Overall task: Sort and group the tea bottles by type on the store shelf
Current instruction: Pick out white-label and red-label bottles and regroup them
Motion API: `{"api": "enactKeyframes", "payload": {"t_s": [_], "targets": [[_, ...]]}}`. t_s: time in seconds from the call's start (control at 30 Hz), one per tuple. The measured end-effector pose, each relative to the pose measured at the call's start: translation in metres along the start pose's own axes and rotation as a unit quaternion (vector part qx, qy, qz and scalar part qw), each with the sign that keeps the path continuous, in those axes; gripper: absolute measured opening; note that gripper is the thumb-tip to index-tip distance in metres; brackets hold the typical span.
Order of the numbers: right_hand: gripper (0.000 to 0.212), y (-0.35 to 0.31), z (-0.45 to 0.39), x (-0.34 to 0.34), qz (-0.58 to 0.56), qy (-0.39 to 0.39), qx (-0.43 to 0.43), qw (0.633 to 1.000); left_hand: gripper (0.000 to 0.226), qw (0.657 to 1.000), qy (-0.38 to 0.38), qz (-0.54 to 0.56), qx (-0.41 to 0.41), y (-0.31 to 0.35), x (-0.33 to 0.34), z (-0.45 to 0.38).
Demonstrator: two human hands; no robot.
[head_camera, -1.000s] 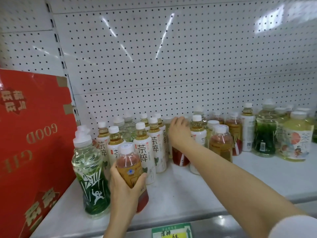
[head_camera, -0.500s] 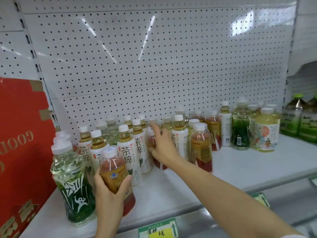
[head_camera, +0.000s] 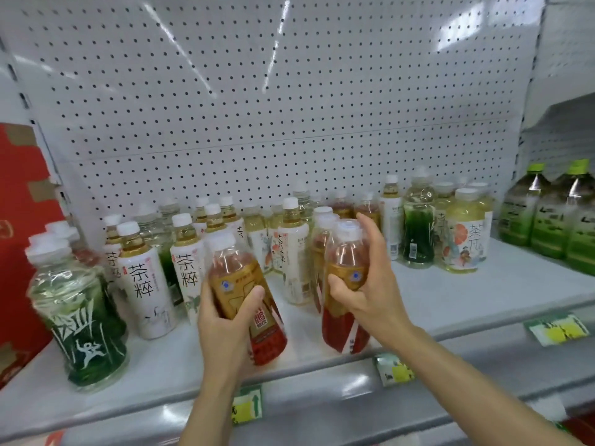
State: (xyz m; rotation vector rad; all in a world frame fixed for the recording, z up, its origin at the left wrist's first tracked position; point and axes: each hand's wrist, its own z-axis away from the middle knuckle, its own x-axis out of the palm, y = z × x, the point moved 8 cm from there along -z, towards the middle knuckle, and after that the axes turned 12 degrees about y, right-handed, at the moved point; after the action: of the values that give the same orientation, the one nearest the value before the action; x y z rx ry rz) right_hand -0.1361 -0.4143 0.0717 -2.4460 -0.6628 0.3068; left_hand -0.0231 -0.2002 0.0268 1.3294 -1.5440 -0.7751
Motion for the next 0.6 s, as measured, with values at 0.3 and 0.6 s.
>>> {"api": "enactKeyframes", "payload": {"t_s": [0.3,0.6], "targets": [[0.092,0.084,-0.062,-0.05,0.095,0.038,-0.008,0.995,0.046,0.999,-0.011,-0.006,-0.032,-0.007,0.071,0.042],[0.099,0.119,-0.076,-0.014,0.102,-0.042,-0.027,0.994,0.061,0.998,0.043,0.017,-0.047,-0.005,0.083,0.075]]}}
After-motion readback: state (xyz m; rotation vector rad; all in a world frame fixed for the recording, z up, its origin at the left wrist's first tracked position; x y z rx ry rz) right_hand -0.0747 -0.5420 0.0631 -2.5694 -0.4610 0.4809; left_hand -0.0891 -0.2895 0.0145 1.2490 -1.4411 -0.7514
